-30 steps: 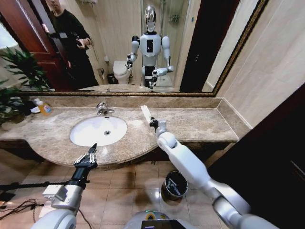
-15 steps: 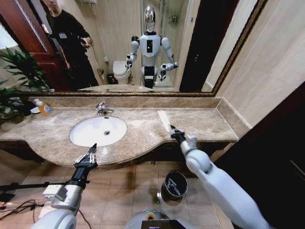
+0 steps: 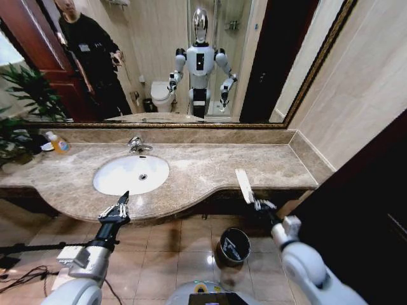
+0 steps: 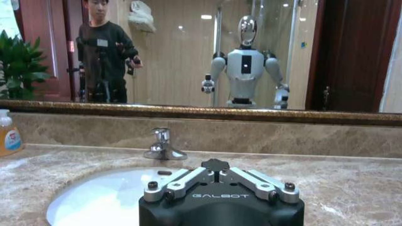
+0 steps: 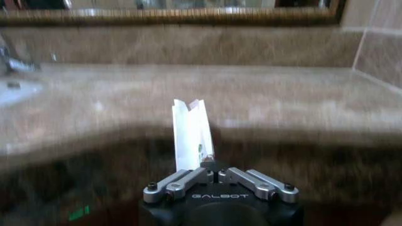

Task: Pick up the trash from the sink and place it in the trash bin.

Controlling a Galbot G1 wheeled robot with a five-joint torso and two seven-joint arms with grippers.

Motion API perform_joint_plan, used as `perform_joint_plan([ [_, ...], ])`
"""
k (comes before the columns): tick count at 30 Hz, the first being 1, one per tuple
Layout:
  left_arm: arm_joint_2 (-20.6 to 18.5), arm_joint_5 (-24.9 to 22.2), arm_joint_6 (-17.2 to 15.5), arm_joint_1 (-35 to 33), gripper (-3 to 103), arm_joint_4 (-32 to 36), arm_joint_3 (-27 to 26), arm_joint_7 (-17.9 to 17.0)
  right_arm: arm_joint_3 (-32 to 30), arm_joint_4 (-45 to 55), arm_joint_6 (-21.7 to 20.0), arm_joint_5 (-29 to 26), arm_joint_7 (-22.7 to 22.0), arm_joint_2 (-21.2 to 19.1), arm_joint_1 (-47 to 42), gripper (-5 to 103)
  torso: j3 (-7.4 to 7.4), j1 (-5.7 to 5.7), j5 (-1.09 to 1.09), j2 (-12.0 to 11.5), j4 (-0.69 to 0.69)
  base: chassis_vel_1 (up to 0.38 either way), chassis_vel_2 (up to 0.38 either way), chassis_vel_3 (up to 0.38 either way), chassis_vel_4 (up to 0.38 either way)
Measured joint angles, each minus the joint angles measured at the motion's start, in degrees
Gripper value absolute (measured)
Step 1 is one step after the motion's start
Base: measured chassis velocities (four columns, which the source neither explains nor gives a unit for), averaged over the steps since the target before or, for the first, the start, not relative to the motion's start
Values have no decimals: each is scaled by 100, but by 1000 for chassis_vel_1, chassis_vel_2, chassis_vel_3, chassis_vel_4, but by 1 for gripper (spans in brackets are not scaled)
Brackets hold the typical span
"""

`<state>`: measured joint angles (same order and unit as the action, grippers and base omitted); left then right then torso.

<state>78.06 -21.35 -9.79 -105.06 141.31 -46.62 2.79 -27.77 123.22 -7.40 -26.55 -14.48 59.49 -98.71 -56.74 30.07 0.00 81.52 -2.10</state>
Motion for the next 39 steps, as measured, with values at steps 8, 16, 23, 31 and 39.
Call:
perform_joint_plan([
  [8, 0, 0, 0, 0, 0, 0, 0, 0, 314, -1106, 723, 511, 210, 326, -124, 0, -1, 1, -1, 0, 0, 0, 0, 0, 0],
  [16, 0, 0, 0, 0, 0, 0, 0, 0, 687, -2585, 1006, 707, 330, 632, 606, 0, -1, 1, 0, -1, -1, 0, 0, 0, 0],
  [23, 0, 0, 0, 0, 0, 0, 0, 0, 881, -4148, 1198, 773, 426, 908, 1424, 0, -1, 2, -1, -1, -1, 0, 0, 0, 0],
  [31, 0, 0, 0, 0, 0, 0, 0, 0, 929, -5554, 1627, 1118, 700, 1198, 1955, 0, -1, 2, -1, -1, -1, 0, 0, 0, 0],
  [39, 0, 0, 0, 0, 0, 0, 0, 0, 872, -7158, 2121, 1462, 786, 1572, 2660, 0, -1, 2, 0, -1, -1, 0, 0, 0, 0],
])
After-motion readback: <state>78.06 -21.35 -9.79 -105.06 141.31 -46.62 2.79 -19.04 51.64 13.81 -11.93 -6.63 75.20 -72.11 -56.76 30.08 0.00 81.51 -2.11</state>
